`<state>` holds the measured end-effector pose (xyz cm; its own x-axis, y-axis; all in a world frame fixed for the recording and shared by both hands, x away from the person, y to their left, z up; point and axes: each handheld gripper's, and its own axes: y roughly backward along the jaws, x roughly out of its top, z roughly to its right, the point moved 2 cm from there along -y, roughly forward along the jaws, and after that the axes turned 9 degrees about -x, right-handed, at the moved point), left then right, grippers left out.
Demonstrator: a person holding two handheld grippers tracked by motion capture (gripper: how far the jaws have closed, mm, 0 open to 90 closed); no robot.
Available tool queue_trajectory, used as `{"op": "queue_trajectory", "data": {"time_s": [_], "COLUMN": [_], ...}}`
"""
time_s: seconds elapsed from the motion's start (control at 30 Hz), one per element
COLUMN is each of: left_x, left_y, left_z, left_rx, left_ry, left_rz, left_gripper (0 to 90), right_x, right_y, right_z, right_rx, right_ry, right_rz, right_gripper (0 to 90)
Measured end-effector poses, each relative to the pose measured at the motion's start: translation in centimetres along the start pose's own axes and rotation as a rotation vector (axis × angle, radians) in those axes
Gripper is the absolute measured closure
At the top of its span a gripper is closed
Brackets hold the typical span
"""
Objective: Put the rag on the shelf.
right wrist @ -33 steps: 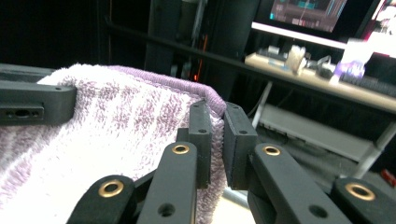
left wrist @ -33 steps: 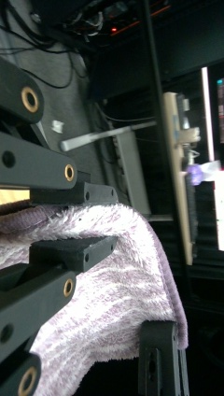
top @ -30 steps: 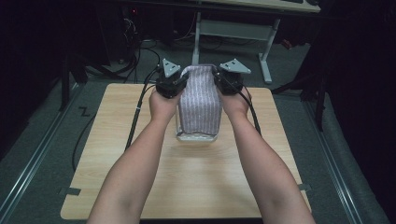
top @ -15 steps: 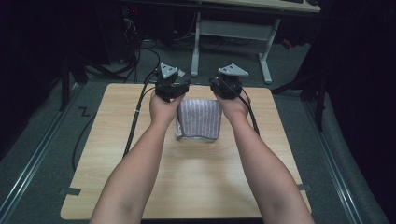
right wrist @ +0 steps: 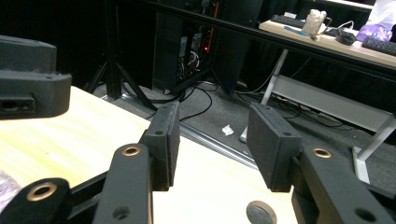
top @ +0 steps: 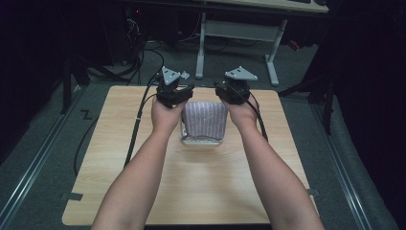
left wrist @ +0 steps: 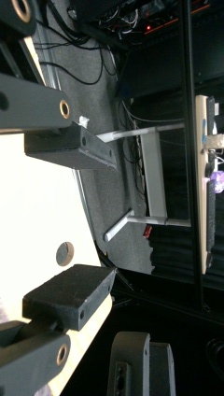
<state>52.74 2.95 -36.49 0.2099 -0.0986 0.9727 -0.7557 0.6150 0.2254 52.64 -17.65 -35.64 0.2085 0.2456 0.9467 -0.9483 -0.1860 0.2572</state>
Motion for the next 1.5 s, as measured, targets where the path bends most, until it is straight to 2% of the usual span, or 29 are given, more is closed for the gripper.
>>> {"op": "queue_trajectory", "data": {"time_s": [0.17,0.33,0.53,0.73,0.93,1.1,1.37,1.5], "left_x": [0.2,0.3,0.4,0.2,-0.1,-0.2,-1.6,-2.8], "left_y": [1.0,2.0,2.8,3.4,4.2,5.0,5.8,6.5], "left_z": [0.2,0.2,0.7,1.4,1.6,2.0,2.4,2.7], "left_rx": [0.004,-0.001,-0.007,-0.022,-0.068,-0.077,-0.084,-0.105], "left_ry": [-0.006,0.004,-0.022,-0.054,-0.006,-0.025,-0.04,-0.039], "left_rz": [0.004,0.016,0.012,0.001,0.012,0.012,-0.02,-0.029], "left_gripper": [40.5,39.2,37.7,35.2,29.9,27.8,23.7,23.0], "right_x": [-0.3,-1.0,-1.7,-2.3,-2.7,-2.9,-4.0,-5.0], "right_y": [1.0,2.2,3.4,4.6,6.1,7.5,9.4,10.0], "right_z": [0.1,0.4,1.0,1.6,1.7,1.9,1.7,1.6], "right_rx": [-0.006,0.0,-0.002,-0.003,0.006,0.004,0.025,0.036], "right_ry": [0.018,0.002,-0.018,-0.019,0.001,0.013,0.02,0.031], "right_rz": [0.002,0.006,-0.001,0.002,0.015,0.027,0.023,-0.005], "right_gripper": [52.1,50.5,48.6,47.4,46.0,45.9,44.3,43.9]}}
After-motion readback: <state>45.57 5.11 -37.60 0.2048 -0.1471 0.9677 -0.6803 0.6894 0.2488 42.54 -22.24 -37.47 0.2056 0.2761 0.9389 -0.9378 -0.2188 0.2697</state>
